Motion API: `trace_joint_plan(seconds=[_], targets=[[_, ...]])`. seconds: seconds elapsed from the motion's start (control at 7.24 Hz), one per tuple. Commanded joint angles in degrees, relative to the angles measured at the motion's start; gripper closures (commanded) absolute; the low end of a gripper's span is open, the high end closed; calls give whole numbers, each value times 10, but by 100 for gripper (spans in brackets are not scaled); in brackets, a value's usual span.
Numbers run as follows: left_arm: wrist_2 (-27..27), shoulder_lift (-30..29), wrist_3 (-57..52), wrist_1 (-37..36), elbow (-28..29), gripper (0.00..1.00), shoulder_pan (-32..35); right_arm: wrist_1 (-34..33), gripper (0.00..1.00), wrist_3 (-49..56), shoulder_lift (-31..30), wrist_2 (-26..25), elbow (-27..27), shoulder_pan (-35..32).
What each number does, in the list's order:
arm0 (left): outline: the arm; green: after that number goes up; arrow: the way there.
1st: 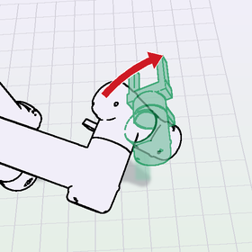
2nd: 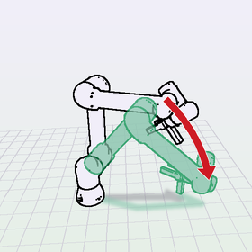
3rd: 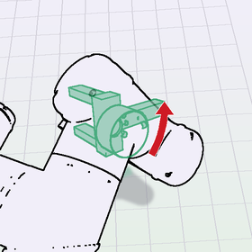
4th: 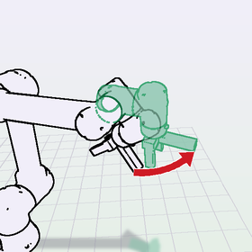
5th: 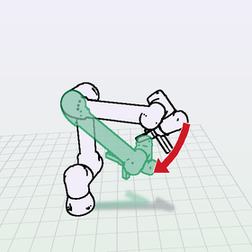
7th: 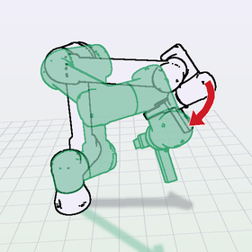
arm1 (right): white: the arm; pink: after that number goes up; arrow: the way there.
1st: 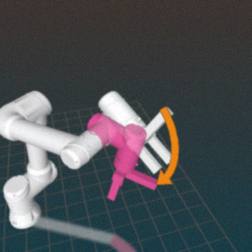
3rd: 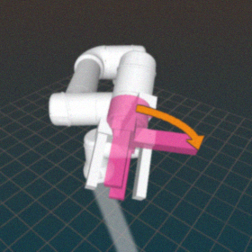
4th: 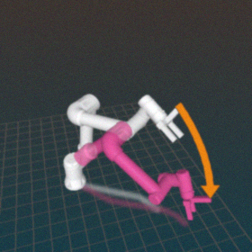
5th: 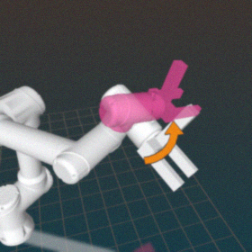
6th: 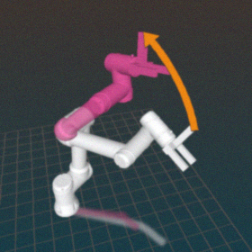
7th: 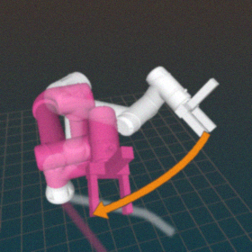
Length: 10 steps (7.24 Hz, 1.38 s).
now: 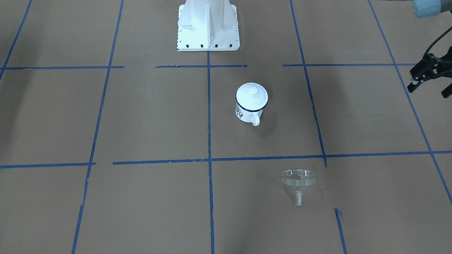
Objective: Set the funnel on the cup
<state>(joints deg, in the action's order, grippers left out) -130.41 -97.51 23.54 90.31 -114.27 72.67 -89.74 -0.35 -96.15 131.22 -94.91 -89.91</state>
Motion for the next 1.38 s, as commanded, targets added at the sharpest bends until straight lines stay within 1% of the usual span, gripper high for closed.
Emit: trace_joint_plan(seconds=[0.0,0.14,0.28,0.41,0.55,0.83,0.97,1.11,1.24], targets=[[48,-46,72,-7,4,0,-77,0,0,0,0,0,0,0],[58,-68,103,-13,5,0,-104,0,0,0,0,0,0,0],[88,-95,139,-42,4,0,-142,0,0,0,0,0,0,0],[109,-150,181,-111,6,0,-181,0,0,0,0,0,0,0],[119,-204,203,-172,16,0,-210,0,0,0,0,0,1,0],[111,-218,207,-175,19,0,-219,0,0,0,0,0,0,0],[111,-223,221,-175,17,0,-236,0,0,0,0,0,0,0],[118,-240,305,-174,29,0,-276,0,0,0,0,0,0,0],[125,-258,335,-173,43,0,-300,0,0,0,0,0,0,0]])
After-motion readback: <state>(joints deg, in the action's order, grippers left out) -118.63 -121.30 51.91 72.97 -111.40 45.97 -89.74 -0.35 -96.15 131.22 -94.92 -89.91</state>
